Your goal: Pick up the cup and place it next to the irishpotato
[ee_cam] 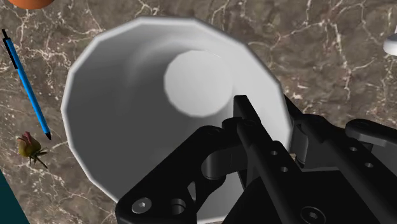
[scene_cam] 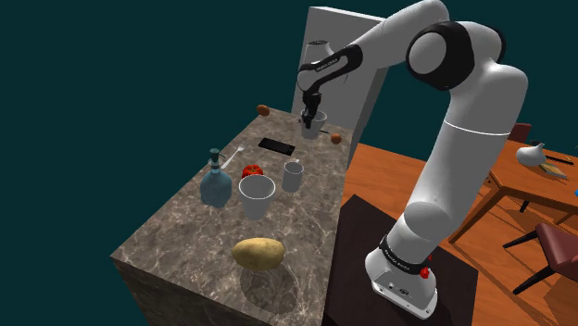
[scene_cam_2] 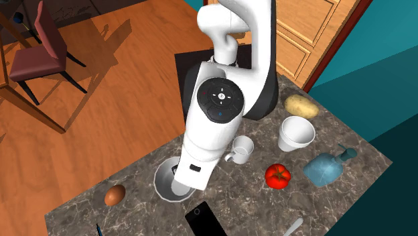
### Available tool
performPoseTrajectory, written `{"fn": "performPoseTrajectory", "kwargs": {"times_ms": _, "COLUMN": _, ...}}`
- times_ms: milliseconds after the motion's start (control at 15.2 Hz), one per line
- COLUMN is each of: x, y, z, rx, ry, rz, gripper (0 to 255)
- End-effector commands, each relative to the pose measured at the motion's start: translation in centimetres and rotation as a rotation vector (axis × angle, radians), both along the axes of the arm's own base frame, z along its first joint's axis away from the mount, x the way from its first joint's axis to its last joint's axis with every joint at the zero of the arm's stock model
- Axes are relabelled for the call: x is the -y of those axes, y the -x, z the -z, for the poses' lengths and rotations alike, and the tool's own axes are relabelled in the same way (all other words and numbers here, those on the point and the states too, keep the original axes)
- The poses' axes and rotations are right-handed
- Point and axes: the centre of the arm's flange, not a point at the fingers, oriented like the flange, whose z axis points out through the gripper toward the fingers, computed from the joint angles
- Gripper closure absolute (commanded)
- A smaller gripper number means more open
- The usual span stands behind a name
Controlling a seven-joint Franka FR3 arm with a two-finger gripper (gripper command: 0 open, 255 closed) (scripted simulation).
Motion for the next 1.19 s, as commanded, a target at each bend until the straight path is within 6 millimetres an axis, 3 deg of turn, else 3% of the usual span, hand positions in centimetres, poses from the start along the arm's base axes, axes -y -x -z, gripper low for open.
{"fn": "performPoseTrajectory", "kwargs": {"times_ms": 0, "x": -0.1, "y": 0.0, "z": -1.2, "rx": 0.000, "ry": 0.000, "rz": 0.000, "gripper": 255}}
{"fn": "performPoseTrajectory", "kwargs": {"times_ms": 660, "x": -0.1, "y": 0.0, "z": -6.0, "rx": 0.000, "ry": 0.000, "rz": 0.000, "gripper": 255}}
{"fn": "performPoseTrajectory", "kwargs": {"times_ms": 1122, "x": -7.5, "y": 5.5, "z": -6.1, "rx": 0.000, "ry": 0.000, "rz": 0.000, "gripper": 255}}
